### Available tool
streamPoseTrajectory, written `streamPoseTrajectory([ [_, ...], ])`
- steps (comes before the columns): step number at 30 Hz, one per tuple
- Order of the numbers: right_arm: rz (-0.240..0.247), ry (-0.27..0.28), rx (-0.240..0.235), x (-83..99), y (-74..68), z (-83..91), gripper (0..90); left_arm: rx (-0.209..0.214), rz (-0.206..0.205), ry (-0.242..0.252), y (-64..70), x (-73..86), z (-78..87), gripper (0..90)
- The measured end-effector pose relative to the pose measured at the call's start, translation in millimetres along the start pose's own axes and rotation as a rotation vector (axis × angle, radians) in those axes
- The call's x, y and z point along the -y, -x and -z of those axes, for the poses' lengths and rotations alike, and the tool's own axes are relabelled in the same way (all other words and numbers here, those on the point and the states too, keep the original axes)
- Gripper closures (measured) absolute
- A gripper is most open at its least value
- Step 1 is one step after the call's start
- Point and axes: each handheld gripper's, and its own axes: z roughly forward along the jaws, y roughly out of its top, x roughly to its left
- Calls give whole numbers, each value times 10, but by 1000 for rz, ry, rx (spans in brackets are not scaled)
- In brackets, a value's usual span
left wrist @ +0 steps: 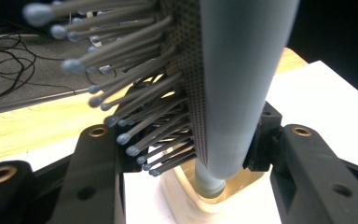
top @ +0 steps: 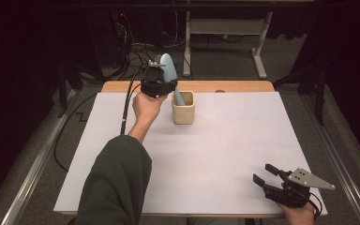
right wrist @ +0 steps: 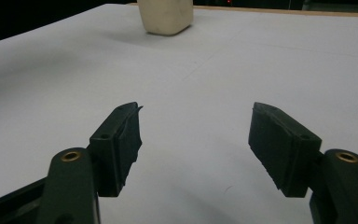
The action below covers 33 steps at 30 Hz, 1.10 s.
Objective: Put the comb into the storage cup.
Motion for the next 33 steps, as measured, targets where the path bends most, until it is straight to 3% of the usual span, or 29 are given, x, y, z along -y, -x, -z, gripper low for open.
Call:
streamPoseTrajectory([
  [33,7,-4,2,0,-5,-5,347,11,-34,-46,82,173,-162,523],
])
